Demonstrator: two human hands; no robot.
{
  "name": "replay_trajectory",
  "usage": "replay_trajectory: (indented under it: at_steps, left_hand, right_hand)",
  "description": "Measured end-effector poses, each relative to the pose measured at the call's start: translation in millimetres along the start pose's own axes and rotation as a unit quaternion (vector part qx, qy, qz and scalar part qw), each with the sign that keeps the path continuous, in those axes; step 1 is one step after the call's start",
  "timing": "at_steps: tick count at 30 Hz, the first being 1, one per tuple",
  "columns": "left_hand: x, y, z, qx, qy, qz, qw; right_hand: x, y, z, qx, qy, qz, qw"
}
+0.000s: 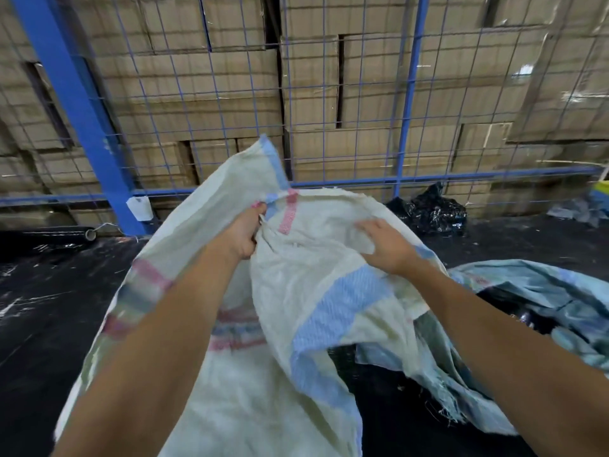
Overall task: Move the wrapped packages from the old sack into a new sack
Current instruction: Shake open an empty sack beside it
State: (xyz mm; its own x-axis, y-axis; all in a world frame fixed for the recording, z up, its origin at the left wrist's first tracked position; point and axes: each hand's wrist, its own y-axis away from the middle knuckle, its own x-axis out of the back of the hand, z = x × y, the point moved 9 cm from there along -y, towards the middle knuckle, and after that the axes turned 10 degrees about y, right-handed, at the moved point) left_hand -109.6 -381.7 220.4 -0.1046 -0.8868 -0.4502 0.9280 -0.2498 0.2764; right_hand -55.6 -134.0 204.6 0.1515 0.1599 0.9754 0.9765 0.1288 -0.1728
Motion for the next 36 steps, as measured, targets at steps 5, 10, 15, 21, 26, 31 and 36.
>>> replay_trajectory:
  at_steps: [5, 10, 15, 21, 26, 31, 36]
  left_hand:
    - [-51.7, 20.8, -36.5, 0.057, -0.035, -0.093, 0.993]
    - [-46.7, 40.3, -23.0, 0.063, -0.138, -0.166, 0.974]
    - [25.3, 25.2, 18.1, -0.123, -0.804, 0.027, 0.582]
    - [-21.4, 47.3, 31.0, -0.269, -0.781, 0.051, 0.561]
    - [-48.4, 36.9, -24.4, -0.169, -0.717, -0.037, 0.675]
    - [17.0, 25.8, -4.7, -0.104, -0.431, 0.121, 0.888]
    - [4.5, 40.0, -17.6, 0.054, -0.166, -0.047, 0.983]
  right_hand:
    - [25.8, -11.3, -55.3, 0.009, 0.114, 0.141, 0.983]
    - [26.8, -26.4, -31.2, -0.059, -0.035, 0.107, 0.992]
    - [-24.9, -5.9, -37.9, -0.161, -0.521, -0.247, 0.801]
    - [-25.5, -9.0, -55.2, -0.173, -0.590, -0.254, 0.747]
    - [-11.6, -12.3, -83.3, -0.127, -0.597, -0.249, 0.752]
    - [14.6, -19.5, -67.9, -0.007, -0.211, 0.035, 0.977]
    - [-36.6, -8.6, -46.6, -0.074, 0.079, 0.017, 0.994]
